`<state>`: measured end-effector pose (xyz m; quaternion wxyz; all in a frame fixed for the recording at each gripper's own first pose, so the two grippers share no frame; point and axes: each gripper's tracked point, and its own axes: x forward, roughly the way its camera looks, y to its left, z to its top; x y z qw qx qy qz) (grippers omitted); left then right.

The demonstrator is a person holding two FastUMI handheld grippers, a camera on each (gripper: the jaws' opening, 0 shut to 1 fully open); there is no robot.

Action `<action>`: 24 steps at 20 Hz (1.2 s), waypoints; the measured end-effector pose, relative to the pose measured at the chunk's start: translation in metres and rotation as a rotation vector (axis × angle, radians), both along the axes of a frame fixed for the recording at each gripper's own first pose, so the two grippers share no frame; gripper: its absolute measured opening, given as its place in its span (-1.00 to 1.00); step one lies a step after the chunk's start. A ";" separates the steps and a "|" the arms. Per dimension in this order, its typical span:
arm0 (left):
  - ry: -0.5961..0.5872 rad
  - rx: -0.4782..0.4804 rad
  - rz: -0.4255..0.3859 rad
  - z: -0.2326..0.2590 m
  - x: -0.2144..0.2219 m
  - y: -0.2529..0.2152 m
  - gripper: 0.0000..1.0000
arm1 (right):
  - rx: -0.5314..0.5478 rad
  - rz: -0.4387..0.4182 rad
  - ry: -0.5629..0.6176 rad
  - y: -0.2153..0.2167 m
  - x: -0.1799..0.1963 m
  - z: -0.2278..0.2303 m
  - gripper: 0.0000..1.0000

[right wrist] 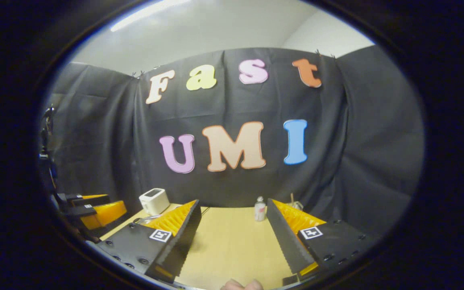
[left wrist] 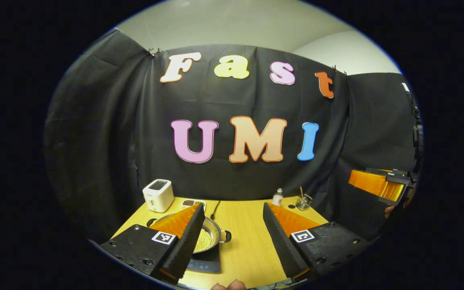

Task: First push the handle of the pot to place it horizontally, then grasp the pot with both hands and set it on the induction cooktop.

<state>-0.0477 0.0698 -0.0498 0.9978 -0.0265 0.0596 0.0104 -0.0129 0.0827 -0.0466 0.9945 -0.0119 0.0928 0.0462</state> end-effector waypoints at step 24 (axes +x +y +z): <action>-0.032 0.036 0.107 0.057 0.019 -0.100 0.69 | 0.070 -0.080 -0.086 -0.169 0.035 0.055 0.98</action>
